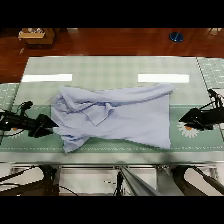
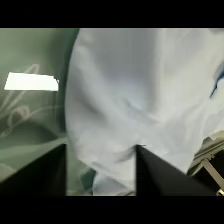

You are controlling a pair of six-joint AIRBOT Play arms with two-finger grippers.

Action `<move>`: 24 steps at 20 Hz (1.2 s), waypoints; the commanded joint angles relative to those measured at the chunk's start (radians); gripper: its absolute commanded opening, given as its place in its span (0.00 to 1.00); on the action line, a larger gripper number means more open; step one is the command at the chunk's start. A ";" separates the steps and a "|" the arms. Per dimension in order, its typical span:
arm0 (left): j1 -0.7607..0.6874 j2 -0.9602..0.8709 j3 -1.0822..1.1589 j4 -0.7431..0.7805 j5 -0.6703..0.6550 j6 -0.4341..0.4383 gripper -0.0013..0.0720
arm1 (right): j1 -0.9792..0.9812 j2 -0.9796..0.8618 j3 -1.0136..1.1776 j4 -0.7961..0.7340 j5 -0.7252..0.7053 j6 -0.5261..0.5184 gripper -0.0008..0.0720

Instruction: Fold the shirts.

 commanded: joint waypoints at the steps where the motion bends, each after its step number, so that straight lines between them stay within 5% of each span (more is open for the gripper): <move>1: -0.092 -0.048 0.000 -0.023 0.051 0.003 0.04 | 0.000 0.010 -0.002 0.043 0.023 -0.007 0.69; 6: -0.074 -0.049 0.000 -0.019 0.050 0.016 0.04 | -0.016 0.125 -0.033 -0.183 0.043 0.012 0.70; 10: -0.045 -0.045 0.000 -0.019 0.030 0.067 0.04 | -0.120 0.190 -0.185 -0.053 0.053 0.013 0.70; 12: -0.038 -0.045 0.000 -0.019 0.017 0.080 0.04 | -0.121 0.192 -0.258 -0.010 0.051 0.005 0.84; 24: -0.038 -0.045 0.000 -0.026 0.008 0.099 0.04 | -0.103 0.189 -0.431 0.079 -0.099 0.047 0.81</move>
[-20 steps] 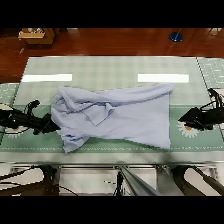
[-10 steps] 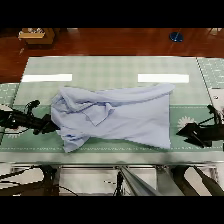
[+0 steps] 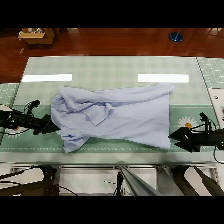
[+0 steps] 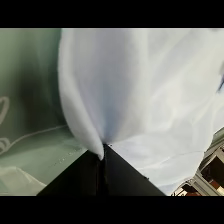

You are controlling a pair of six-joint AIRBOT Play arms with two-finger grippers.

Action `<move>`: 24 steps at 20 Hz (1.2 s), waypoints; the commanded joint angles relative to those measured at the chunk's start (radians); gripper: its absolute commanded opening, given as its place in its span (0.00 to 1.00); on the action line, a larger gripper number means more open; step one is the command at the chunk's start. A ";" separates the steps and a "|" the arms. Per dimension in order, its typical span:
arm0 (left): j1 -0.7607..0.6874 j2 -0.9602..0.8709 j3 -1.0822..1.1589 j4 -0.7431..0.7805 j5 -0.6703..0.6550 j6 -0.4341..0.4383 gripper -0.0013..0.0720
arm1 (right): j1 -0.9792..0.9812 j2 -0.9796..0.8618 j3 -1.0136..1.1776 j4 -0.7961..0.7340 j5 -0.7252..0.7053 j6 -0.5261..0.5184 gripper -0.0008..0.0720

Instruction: Fold the shirts.

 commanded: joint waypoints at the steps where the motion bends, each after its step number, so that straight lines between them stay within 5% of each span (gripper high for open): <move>1: 0.001 0.000 0.000 -0.008 -0.002 0.007 0.04 | 0.039 -0.001 -0.041 0.017 -0.071 0.049 0.80; 5: 0.001 0.000 0.000 -0.008 -0.002 0.007 0.04 | 0.254 -0.074 -0.063 0.016 -0.190 0.137 0.61; 8: 0.001 0.005 0.010 -0.017 -0.027 0.033 0.04 | 0.351 -0.138 -0.058 0.090 -0.267 0.145 0.04; 10: 0.006 0.047 0.044 -0.134 -0.055 0.054 0.04 | 0.346 -0.122 -0.014 0.159 -0.229 0.066 0.04; 15: 0.087 0.269 0.251 -0.711 -0.158 0.097 0.04 | 0.301 0.081 0.349 0.276 -0.078 0.037 0.04; 19: 0.106 0.447 0.426 -1.098 -0.087 0.094 0.04 | 0.280 0.248 0.798 0.306 -0.228 0.096 0.04; 24: 0.117 0.591 0.734 -1.116 0.071 0.029 0.04 | 0.280 0.250 1.297 0.095 -0.332 0.243 0.04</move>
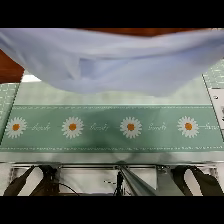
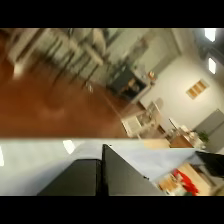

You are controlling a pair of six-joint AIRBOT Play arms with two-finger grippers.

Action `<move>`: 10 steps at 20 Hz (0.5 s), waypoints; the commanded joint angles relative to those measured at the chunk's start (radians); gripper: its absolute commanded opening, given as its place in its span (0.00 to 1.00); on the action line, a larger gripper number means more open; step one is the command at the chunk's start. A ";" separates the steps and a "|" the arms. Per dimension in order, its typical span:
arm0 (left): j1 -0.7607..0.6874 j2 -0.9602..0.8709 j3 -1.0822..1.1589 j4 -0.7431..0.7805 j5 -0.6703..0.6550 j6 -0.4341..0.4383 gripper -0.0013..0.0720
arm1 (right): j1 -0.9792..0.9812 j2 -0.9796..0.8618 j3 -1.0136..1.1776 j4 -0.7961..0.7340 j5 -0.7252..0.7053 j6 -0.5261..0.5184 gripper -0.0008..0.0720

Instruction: Fold the shirts.

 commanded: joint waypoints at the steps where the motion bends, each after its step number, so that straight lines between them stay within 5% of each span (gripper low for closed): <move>1: 0.031 0.095 0.246 -0.028 0.100 -0.075 0.04 | -0.002 0.012 0.323 -0.171 -0.072 0.107 0.04; 5: 0.108 0.113 0.617 0.338 0.108 -0.286 0.04 | -0.002 0.004 0.488 -0.349 0.005 0.194 0.04; 10: 0.104 0.128 0.928 0.731 -0.013 -0.443 0.04 | -0.002 0.004 0.533 -0.377 0.286 0.217 0.04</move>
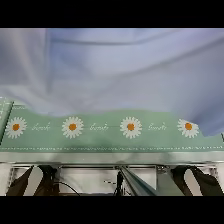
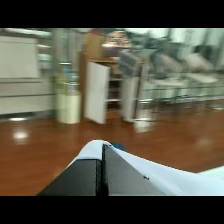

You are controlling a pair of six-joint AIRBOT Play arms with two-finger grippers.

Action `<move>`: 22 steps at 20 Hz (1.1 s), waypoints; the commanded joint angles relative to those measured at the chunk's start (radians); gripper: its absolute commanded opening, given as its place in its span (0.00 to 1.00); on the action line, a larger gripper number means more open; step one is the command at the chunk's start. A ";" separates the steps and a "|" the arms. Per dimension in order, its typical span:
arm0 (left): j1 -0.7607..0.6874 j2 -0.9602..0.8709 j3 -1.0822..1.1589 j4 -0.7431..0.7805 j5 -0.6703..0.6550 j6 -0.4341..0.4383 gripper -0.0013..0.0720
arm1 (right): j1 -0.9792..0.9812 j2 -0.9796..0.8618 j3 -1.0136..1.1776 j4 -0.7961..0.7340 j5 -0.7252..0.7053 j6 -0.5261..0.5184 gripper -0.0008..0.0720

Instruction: Fold the shirts.

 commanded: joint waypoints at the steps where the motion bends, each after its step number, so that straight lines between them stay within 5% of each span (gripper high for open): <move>1: 0.005 0.031 0.161 0.277 -0.089 -0.130 0.04 | 0.000 -0.001 0.040 -0.046 0.224 0.032 0.04; 5: -0.110 0.070 0.062 0.345 -0.180 -0.132 0.04 | 0.000 -0.034 0.039 -0.097 0.597 -0.046 0.04; 9: -0.278 0.072 -0.092 0.555 -0.406 -0.143 0.04 | 0.000 -0.042 -0.032 -0.149 0.612 -0.086 0.04; 12: -0.385 0.075 -0.226 0.734 -0.454 -0.138 0.04 | 0.000 -0.045 -0.224 -0.121 0.609 -0.113 0.04; 16: -0.405 0.029 -0.424 0.780 -0.288 -0.130 0.04 | 0.000 -0.146 -0.466 -0.123 0.547 -0.159 0.04; 22: -0.512 -0.272 -0.576 0.678 -0.046 -0.093 0.04 | 0.002 -0.478 -0.486 -0.018 0.356 -0.158 0.04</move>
